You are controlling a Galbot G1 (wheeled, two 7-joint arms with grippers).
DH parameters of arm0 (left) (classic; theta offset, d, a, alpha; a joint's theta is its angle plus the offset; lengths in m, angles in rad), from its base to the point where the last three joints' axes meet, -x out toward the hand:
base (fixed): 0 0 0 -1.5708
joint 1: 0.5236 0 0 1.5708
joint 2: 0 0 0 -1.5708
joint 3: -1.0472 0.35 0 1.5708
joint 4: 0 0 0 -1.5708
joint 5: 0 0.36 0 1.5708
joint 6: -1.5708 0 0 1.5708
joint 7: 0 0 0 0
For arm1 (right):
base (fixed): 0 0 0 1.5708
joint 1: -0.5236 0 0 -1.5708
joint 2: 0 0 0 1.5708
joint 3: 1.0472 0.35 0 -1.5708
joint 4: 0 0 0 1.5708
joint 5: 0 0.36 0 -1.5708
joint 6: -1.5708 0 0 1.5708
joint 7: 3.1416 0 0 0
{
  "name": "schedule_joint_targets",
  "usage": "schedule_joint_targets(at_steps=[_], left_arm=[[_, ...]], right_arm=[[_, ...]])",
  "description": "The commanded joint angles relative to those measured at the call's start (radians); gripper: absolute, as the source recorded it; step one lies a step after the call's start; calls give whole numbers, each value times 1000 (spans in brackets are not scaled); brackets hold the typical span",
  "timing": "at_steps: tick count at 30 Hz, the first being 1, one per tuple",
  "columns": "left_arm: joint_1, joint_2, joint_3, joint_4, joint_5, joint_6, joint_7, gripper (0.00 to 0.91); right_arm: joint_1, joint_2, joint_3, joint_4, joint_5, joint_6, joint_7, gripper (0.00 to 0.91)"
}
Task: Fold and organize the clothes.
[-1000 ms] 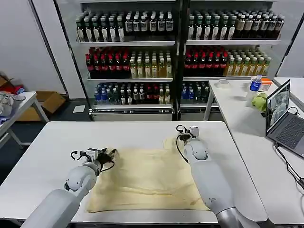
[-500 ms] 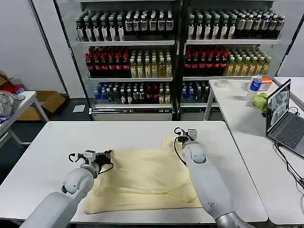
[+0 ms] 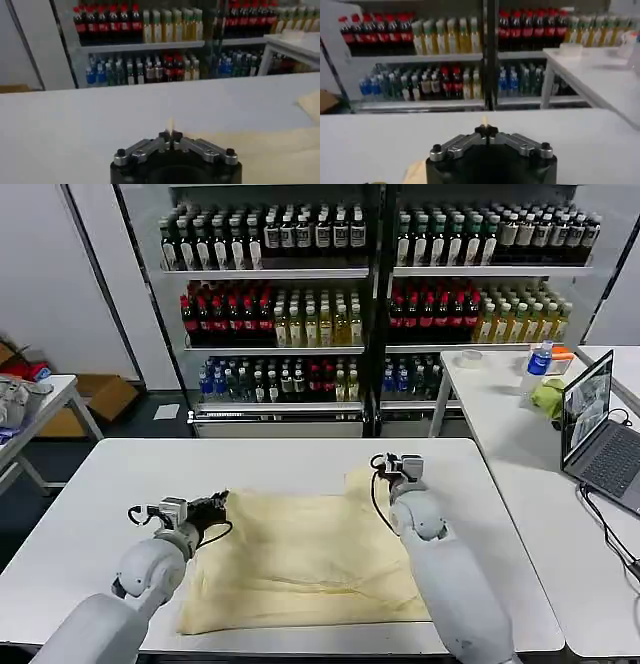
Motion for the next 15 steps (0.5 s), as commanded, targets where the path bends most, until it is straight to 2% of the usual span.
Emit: schedule_joint_targets(at_steps=[1, 6, 15], left_arm=[[127, 27, -85, -148, -22, -11, 3, 10], [190, 45, -124, -208, -27, -9, 6, 10], [322, 68, -185, -300, -24, -8, 8, 0]], right_arm=[[-122, -99, 19, 295, 18, -7, 0, 0], [-220, -158, 55, 390, 37, -7, -3, 0], [-433, -203, 135, 569, 67, -26, -10, 0]])
